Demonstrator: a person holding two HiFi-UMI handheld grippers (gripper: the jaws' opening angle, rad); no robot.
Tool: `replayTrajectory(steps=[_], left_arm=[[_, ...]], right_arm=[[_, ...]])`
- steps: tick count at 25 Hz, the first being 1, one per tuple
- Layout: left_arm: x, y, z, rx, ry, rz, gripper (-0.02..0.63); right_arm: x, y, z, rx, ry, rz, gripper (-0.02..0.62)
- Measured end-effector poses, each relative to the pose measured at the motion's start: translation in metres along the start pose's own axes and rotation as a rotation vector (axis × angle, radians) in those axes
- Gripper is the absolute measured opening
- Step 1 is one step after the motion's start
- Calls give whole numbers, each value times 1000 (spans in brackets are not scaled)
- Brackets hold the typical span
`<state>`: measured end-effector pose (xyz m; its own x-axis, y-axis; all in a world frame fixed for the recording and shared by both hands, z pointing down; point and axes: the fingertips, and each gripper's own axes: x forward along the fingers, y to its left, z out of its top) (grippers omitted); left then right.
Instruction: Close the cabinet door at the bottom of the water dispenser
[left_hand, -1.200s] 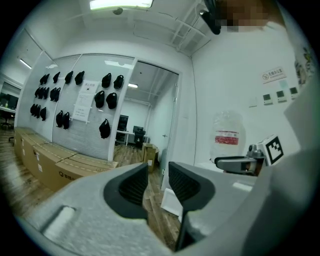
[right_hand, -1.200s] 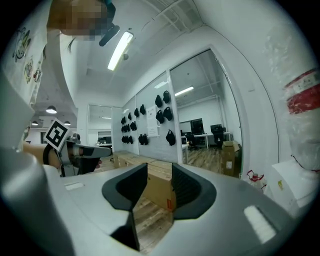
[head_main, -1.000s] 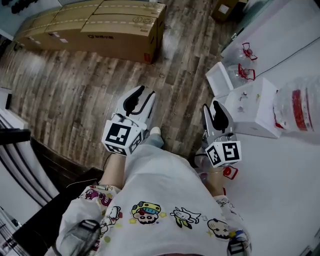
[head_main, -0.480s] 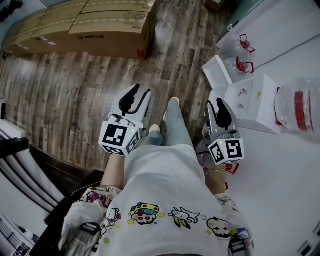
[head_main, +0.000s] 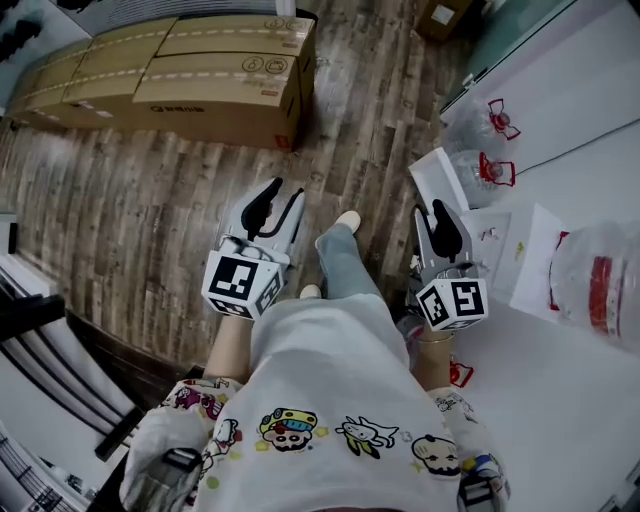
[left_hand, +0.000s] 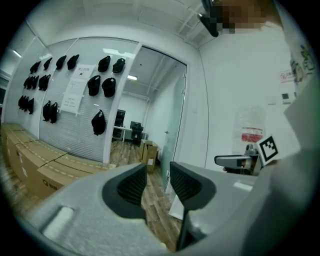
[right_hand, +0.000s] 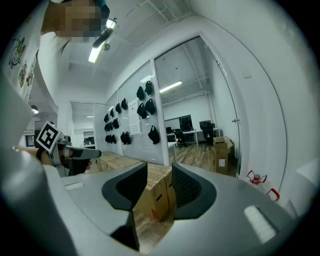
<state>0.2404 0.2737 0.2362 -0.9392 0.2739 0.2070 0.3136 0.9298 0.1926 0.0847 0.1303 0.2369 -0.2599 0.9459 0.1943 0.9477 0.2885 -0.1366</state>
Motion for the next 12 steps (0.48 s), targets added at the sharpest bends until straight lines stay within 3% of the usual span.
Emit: replayTrajectory(steps=[8, 12], left_arm=[[134, 18, 60, 15, -10, -66, 140], [194, 5, 81, 42, -7, -141, 140]], right_arm=[[90, -79, 58, -5, -18, -6, 146], [107, -121, 75, 7, -38, -70, 146]])
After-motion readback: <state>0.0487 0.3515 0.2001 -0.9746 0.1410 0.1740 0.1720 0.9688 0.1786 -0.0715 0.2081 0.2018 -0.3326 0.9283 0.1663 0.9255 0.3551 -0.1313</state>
